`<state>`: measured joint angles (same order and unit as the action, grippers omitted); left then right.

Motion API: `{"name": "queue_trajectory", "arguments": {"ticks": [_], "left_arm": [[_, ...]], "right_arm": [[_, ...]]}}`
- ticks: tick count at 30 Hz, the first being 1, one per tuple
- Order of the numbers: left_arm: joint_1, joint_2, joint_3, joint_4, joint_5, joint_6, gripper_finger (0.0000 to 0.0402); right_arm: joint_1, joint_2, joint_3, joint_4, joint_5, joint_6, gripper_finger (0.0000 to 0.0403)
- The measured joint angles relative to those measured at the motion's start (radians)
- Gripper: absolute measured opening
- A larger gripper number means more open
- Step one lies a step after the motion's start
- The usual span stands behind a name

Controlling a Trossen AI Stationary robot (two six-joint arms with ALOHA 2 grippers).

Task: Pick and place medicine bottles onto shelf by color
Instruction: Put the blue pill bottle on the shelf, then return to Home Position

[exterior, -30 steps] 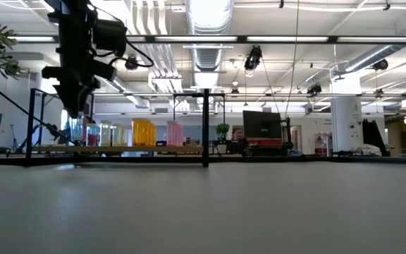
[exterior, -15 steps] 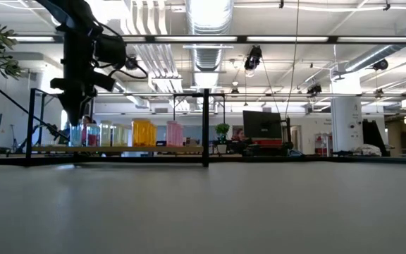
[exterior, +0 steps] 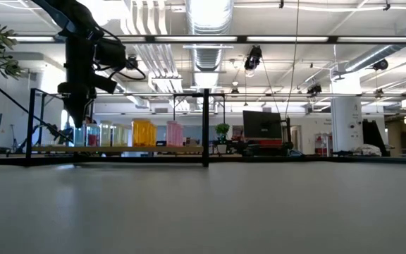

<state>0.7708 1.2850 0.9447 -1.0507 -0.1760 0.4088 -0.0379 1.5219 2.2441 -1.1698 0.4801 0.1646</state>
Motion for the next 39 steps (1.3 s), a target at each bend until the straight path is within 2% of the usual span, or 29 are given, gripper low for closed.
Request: {"name": "queue_trajectory", "arguments": {"ticks": [16,20,30,39], "left_arm": [[0.028,-0.001,0.0,-0.005,-0.007,-0.011,0.0112],[0.033,-0.001,0.0,-0.005,-0.009,-0.06,0.0114],[0.035,-0.007,0.016,-0.006,-0.012,-0.083,0.0189],[0.034,-0.054,0.066,-0.02,0.028,-0.117,0.0202]], "right_arm": [[0.0,0.0,0.0,0.0,0.0,0.0,0.0249],[0.0,0.0,0.0,0.0,0.0,0.0,0.0249],[0.0,0.0,0.0,0.0,0.0,0.0,0.0249],[0.0,0.0,0.0,0.0,0.0,0.0,0.0249]]}}
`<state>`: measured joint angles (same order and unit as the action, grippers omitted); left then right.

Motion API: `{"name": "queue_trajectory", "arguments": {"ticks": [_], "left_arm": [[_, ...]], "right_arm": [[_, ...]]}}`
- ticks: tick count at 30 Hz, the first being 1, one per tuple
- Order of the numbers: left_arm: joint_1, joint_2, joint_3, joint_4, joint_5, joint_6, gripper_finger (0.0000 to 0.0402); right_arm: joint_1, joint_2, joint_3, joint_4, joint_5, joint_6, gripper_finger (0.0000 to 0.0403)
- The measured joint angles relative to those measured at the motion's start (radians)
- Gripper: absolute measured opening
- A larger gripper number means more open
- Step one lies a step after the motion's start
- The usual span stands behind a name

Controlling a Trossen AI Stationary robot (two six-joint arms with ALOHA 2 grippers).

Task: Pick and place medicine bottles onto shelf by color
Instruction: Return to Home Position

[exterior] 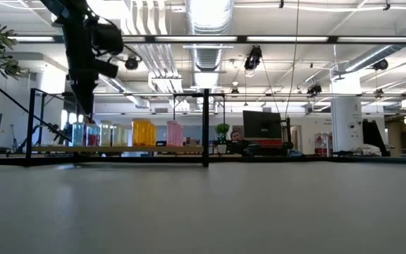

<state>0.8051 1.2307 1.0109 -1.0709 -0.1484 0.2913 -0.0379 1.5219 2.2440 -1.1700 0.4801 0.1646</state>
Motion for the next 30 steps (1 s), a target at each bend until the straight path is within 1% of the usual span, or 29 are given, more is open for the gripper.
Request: {"name": "queue_trajectory", "arguments": {"ticks": [4,7,11,16,20,23,30], "left_arm": [[0.0,-0.055,0.057,-0.011,0.037,-0.001,0.0202],[0.0,-0.118,0.093,0.0,0.074,-0.001,0.0202],[0.0,-0.228,0.097,0.059,0.115,-0.015,0.0202],[-0.001,-0.384,0.038,0.188,0.174,-0.127,0.0202],[-0.002,-0.495,-0.011,0.272,0.204,-0.131,0.0202],[-0.002,-0.56,-0.05,0.342,0.218,-0.167,0.0202],[-0.002,-0.697,-0.227,0.543,0.242,-0.254,0.0202]], "right_arm": [[0.0,0.0,0.0,0.0,0.0,0.0,0.0249],[0.0,0.0,0.0,0.0,0.0,0.0,0.0249],[0.0,0.0,0.0,0.0,0.0,0.0,0.0249],[0.0,0.0,0.0,0.0,0.0,0.0,0.0249],[0.0,0.0,0.0,0.0,0.0,0.0,0.0249],[0.0,0.0,0.0,0.0,0.0,0.0,0.0249],[0.0,0.0,0.0,0.0,0.0,0.0,0.0249]]}}
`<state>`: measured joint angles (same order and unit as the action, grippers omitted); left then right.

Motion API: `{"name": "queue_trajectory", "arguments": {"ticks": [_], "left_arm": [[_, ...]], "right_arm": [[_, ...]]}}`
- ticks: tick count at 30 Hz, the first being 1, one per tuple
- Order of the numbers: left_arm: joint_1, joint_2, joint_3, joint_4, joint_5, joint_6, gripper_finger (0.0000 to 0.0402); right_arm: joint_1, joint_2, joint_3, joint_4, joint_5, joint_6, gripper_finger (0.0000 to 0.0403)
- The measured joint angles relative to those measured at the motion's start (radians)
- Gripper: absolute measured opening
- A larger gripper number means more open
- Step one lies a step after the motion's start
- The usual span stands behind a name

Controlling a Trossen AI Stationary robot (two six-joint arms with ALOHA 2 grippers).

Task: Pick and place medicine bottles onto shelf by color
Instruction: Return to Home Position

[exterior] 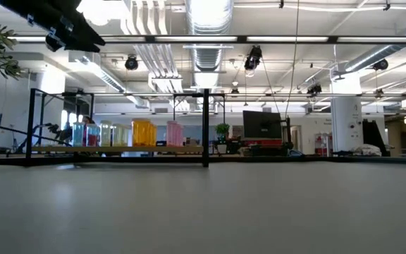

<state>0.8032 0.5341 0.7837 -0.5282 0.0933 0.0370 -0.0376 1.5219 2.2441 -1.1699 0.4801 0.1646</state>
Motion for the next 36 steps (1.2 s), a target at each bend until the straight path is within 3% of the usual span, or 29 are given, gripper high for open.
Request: {"name": "queue_trajectory", "arguments": {"ticks": [10,20,36], "left_arm": [[0.0,-0.228,-0.304,0.399,0.032,-0.162,0.0202],[0.0,-0.411,-0.468,0.557,0.083,-0.242,0.0202],[-0.001,-0.45,-0.714,0.925,0.141,-0.414,0.0202]], "right_arm": [[0.0,0.0,0.0,0.0,0.0,0.0,0.0249],[0.0,0.0,0.0,0.0,0.0,0.0,0.0249],[0.0,0.0,0.0,0.0,0.0,0.0,0.0249]]}}
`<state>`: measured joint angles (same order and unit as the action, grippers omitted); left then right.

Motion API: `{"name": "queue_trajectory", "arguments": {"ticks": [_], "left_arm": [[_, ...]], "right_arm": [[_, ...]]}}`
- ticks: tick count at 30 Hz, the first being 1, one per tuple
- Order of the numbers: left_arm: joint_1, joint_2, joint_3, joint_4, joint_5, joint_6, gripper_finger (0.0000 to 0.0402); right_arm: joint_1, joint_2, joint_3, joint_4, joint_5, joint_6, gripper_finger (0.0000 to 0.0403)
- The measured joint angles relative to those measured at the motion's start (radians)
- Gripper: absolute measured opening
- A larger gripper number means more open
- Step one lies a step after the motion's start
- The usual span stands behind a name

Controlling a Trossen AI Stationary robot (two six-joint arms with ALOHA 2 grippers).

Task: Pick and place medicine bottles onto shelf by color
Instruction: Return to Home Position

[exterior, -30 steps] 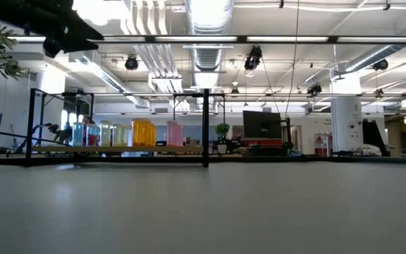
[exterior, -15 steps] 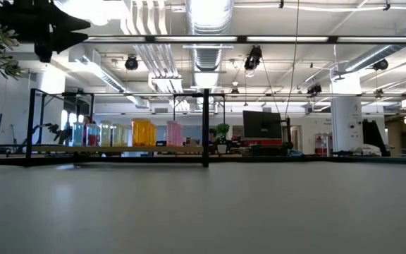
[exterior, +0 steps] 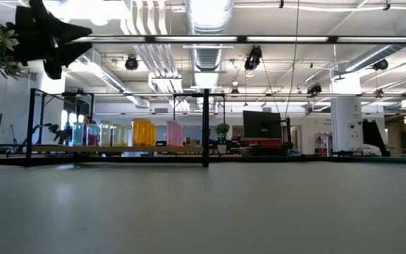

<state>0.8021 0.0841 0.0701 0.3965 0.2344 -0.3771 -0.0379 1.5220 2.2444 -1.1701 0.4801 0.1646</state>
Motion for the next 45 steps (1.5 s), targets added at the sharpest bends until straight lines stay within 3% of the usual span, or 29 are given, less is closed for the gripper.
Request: {"name": "queue_trajectory", "arguments": {"ticks": [12,17,45], "left_arm": [[0.0,0.002,-0.061,0.038,0.024,-0.036,0.0202],[0.0,0.012,-0.062,-0.025,0.031,-0.036,0.0202],[0.001,0.076,-0.064,-0.015,0.031,-0.035,0.0202]], "right_arm": [[0.0,0.0,0.0,0.0,0.0,0.0,0.0249],[0.0,0.0,0.0,0.0,0.0,0.0,0.0249],[0.0,0.0,0.0,0.0,0.0,0.0,0.0249]]}}
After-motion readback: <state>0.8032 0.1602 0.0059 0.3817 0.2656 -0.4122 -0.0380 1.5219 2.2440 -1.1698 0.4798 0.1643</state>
